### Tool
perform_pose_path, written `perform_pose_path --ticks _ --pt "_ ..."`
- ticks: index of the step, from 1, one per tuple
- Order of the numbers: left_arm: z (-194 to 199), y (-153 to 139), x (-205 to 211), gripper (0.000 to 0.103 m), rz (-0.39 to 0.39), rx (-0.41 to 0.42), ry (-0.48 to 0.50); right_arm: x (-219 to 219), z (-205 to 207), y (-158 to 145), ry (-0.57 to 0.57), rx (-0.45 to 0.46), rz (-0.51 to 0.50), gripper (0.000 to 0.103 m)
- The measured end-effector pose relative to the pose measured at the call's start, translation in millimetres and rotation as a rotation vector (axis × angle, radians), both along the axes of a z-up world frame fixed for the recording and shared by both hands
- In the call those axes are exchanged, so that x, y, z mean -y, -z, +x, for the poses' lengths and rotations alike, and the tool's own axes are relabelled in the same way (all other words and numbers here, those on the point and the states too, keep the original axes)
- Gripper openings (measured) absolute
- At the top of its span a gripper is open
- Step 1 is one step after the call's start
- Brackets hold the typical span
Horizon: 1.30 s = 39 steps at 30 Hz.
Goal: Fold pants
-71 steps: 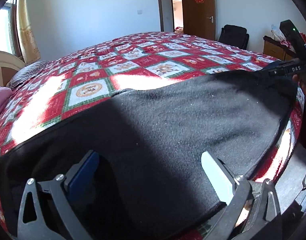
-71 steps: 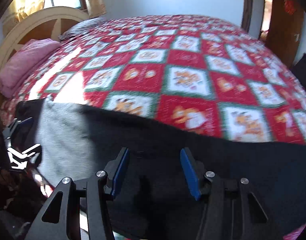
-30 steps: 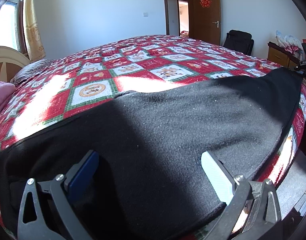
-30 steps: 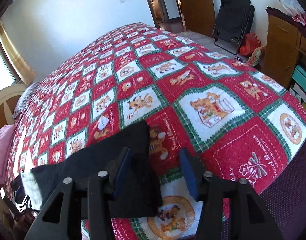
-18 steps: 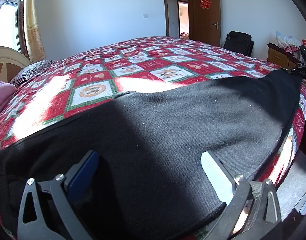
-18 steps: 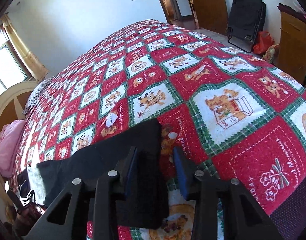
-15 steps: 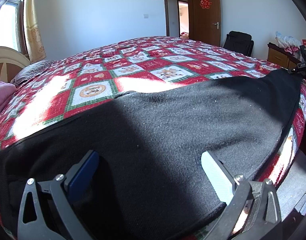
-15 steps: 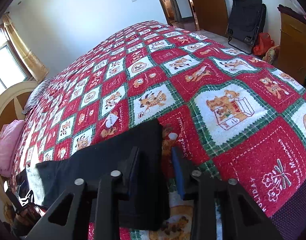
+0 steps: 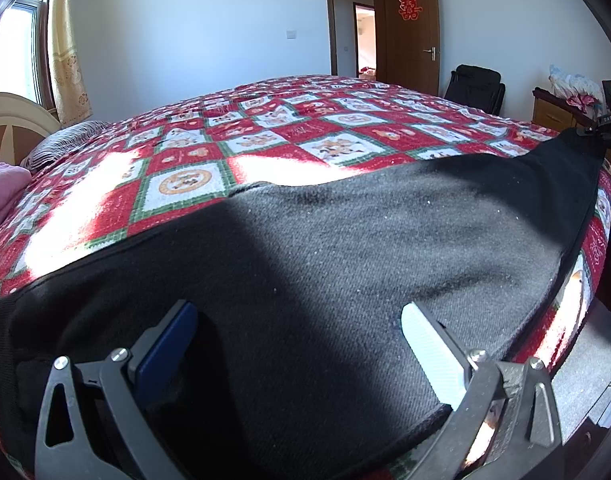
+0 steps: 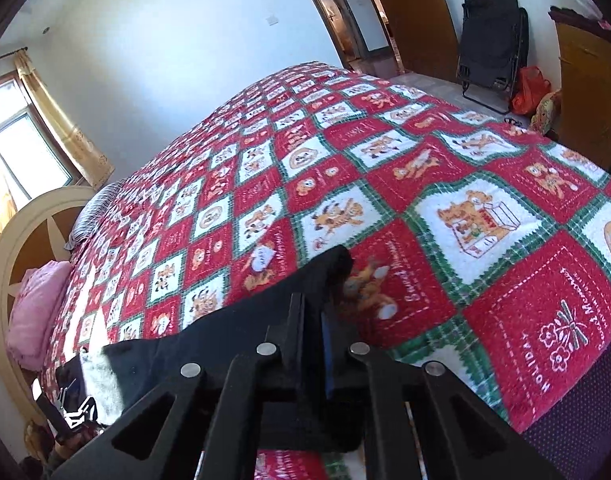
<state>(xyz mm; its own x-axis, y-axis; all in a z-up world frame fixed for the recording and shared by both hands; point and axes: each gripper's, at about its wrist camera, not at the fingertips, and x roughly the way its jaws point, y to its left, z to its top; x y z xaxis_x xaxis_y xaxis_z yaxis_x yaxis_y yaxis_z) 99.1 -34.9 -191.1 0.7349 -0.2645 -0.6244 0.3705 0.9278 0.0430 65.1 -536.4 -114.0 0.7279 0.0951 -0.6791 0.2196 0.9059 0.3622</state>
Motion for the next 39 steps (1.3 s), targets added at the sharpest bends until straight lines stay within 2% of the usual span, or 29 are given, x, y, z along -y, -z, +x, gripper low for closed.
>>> perform_pose_path --ticks 3,5,7,8,9,10,15,19,20,21,22,27,30,33,39 --pt "0 0 0 0.103 0.001 0.0 0.0 -6 0 -4 -0.008 -0.003 -0.02 0.007" --pt "0 0 0 0.103 0.001 0.0 0.0 -9 3 -1 0.009 -0.045 -0.1 0.007" --pt "0 0 0 0.103 0.002 0.001 -0.002 -5 8 8 -0.004 -0.084 -0.1 0.008" --pt "0 0 0 0.103 0.002 0.001 -0.002 -1 10 13 0.027 -0.1 -0.115 0.011" --pt "0 0 0 0.103 0.002 0.0 -0.001 2 10 16 0.042 -0.105 -0.12 0.026" --pt "0 0 0 0.103 0.002 0.001 -0.002 6 11 20 0.035 -0.101 -0.101 0.035" --pt "0 0 0 0.103 0.001 0.001 -0.001 31 3 26 0.0 -0.067 0.04 0.034" --pt "0 0 0 0.103 0.003 0.002 -0.003 33 6 31 -0.024 -0.066 0.09 0.033" --pt "0 0 0 0.103 0.002 0.001 -0.002 30 7 32 -0.041 -0.058 0.09 0.03" --pt "0 0 0 0.103 0.001 0.0 -0.002 25 8 33 -0.062 -0.052 0.101 0.016" --pt "-1 0 0 0.103 0.001 -0.002 -0.001 23 8 34 -0.061 -0.046 0.108 0.015" --pt "-1 0 -1 0.103 0.0 -0.003 0.0 16 3 25 -0.026 -0.006 0.095 0.012" --pt "-1 -1 -1 0.103 0.001 -0.003 0.001 4 -1 12 -0.003 0.01 0.044 0.012" --pt "-1 -1 -1 0.103 0.001 -0.003 0.001 -16 -4 -4 0.01 0.021 -0.032 0.012" --pt "-1 -2 0 0.103 -0.001 -0.007 0.0 -71 -8 -28 -0.028 0.056 -0.114 0.012"
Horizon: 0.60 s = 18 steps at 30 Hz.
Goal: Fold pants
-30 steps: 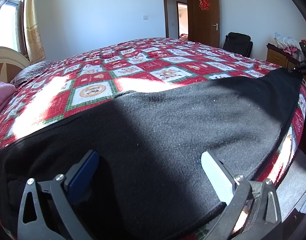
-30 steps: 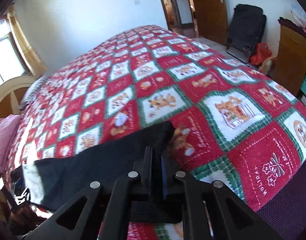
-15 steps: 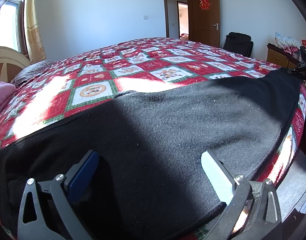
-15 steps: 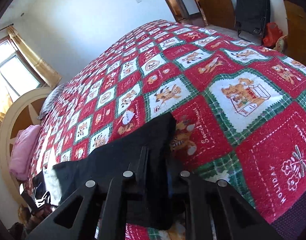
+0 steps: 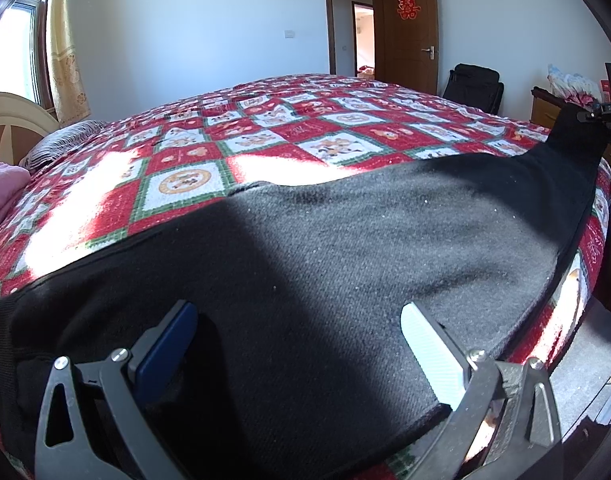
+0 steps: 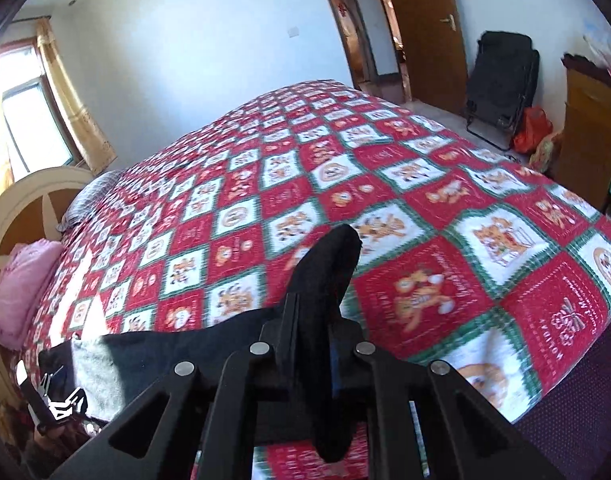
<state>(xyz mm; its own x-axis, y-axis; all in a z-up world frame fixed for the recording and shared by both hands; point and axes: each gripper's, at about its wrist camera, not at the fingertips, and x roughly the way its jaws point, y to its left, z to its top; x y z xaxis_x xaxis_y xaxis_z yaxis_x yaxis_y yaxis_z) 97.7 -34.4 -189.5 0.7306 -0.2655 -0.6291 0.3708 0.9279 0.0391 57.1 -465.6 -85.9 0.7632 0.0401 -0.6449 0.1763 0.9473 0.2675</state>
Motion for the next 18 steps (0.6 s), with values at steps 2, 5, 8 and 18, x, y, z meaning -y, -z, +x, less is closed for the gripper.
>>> perform_pose_path --ticks 2,5,8,18 --pt "0 -2 0 0.103 0.005 -0.002 -0.004 -20 0 -4 -0.025 0.008 -0.016 0.012" --pt "0 -5 -3 0.103 -0.012 -0.001 -0.009 -46 4 -6 -0.062 0.011 -0.018 0.012" --pt "0 -9 -7 0.103 -0.028 0.002 -0.011 -71 9 -3 -0.1 0.001 -0.02 0.012" --pt "-2 -17 -5 0.103 -0.045 0.015 0.012 -141 24 14 -0.219 -0.04 -0.029 0.012"
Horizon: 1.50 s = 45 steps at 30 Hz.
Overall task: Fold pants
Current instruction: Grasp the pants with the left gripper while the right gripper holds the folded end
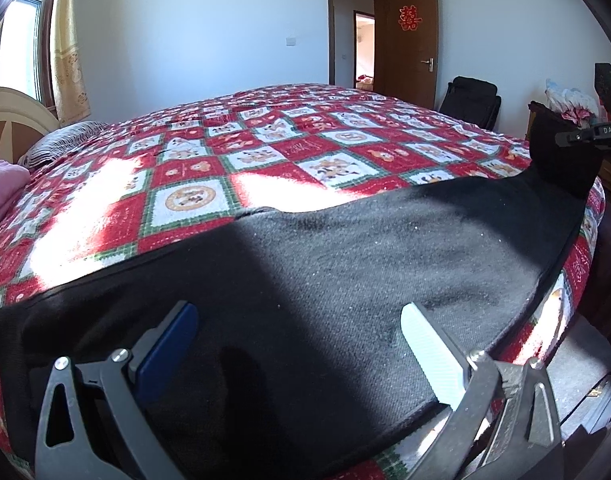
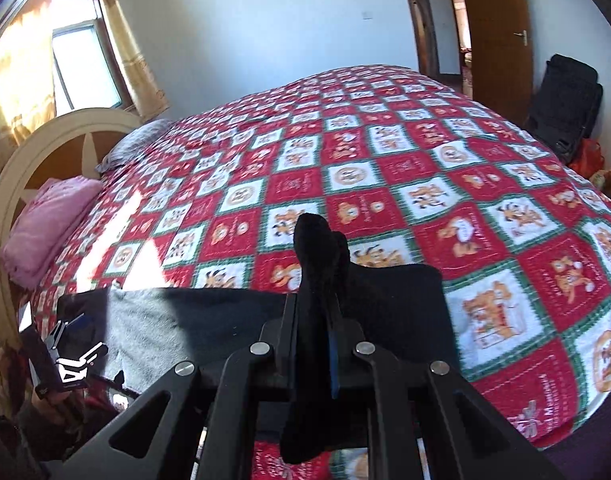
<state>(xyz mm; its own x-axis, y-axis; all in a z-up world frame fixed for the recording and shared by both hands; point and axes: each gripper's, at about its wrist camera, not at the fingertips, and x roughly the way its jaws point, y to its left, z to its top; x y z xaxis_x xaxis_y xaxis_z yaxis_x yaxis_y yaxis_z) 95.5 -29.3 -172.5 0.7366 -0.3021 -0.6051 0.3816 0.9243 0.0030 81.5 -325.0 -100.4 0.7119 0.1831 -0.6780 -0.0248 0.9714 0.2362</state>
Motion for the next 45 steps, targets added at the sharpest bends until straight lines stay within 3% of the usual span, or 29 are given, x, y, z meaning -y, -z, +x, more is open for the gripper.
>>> perform_pose_path --ticks 12,22,26,28,31,38,42,45 --pt "-6 -6 9 0.103 -0.015 0.006 0.036 -61 17 19 -0.1 -0.028 -0.048 0.012" --pt "-6 -9 26 0.103 -0.046 -0.02 0.092 -109 44 59 -0.189 -0.102 -0.086 0.012" --pt "0 -15 38 0.103 -0.089 -0.045 0.135 -112 52 74 -0.215 -0.155 -0.048 0.021" --pt "2 -19 47 0.103 -0.097 -0.051 0.161 -109 49 72 -0.242 -0.173 -0.019 0.036" --pt "9 -27 64 0.103 -0.131 -0.072 0.205 -99 36 58 -0.263 -0.138 -0.007 0.049" --pt "26 -37 121 0.101 -0.227 -0.175 0.325 -46 20 47 -0.111 -0.087 -0.073 0.049" --pt "36 -32 155 0.085 -0.251 -0.271 0.371 -13 18 57 -0.012 -0.08 -0.031 0.049" --pt "40 -23 173 0.073 -0.234 -0.338 0.374 0 13 53 0.028 -0.022 -0.017 0.049"
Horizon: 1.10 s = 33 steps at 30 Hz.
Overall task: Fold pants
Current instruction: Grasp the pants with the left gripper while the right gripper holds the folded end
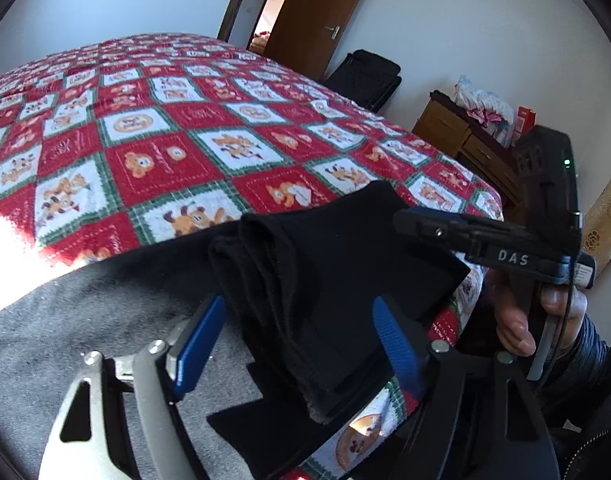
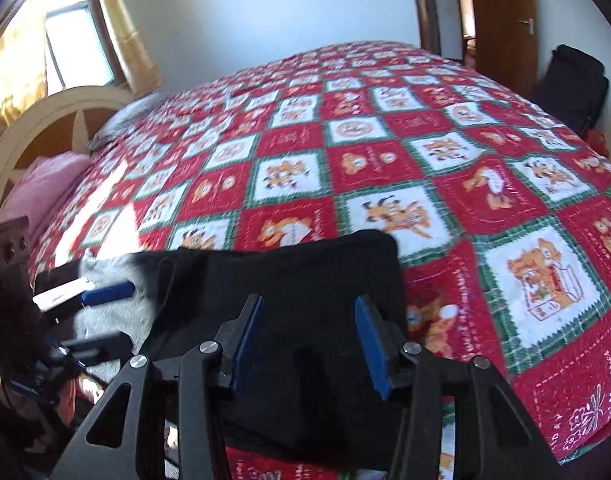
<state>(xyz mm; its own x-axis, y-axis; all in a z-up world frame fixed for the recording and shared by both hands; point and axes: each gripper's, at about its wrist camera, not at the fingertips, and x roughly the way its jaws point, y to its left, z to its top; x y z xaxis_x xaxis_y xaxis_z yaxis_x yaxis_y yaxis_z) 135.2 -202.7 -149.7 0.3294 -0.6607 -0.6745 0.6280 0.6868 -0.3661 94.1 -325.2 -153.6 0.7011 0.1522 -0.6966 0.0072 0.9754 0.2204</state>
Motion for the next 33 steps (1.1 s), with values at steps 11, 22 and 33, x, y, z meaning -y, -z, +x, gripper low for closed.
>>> perform_pose_path --ticks 11,22,33 --pt "5 7 8 0.009 -0.016 -0.066 -0.037 11 -10 -12 0.093 0.157 -0.012 0.05" --pt "-3 -18 -30 0.009 -0.105 -0.014 -0.091 17 -14 -11 0.144 0.187 -0.022 0.05" --pt "2 3 -14 0.058 -0.082 -0.053 -0.119 11 -10 -3 0.137 0.149 -0.039 0.052"
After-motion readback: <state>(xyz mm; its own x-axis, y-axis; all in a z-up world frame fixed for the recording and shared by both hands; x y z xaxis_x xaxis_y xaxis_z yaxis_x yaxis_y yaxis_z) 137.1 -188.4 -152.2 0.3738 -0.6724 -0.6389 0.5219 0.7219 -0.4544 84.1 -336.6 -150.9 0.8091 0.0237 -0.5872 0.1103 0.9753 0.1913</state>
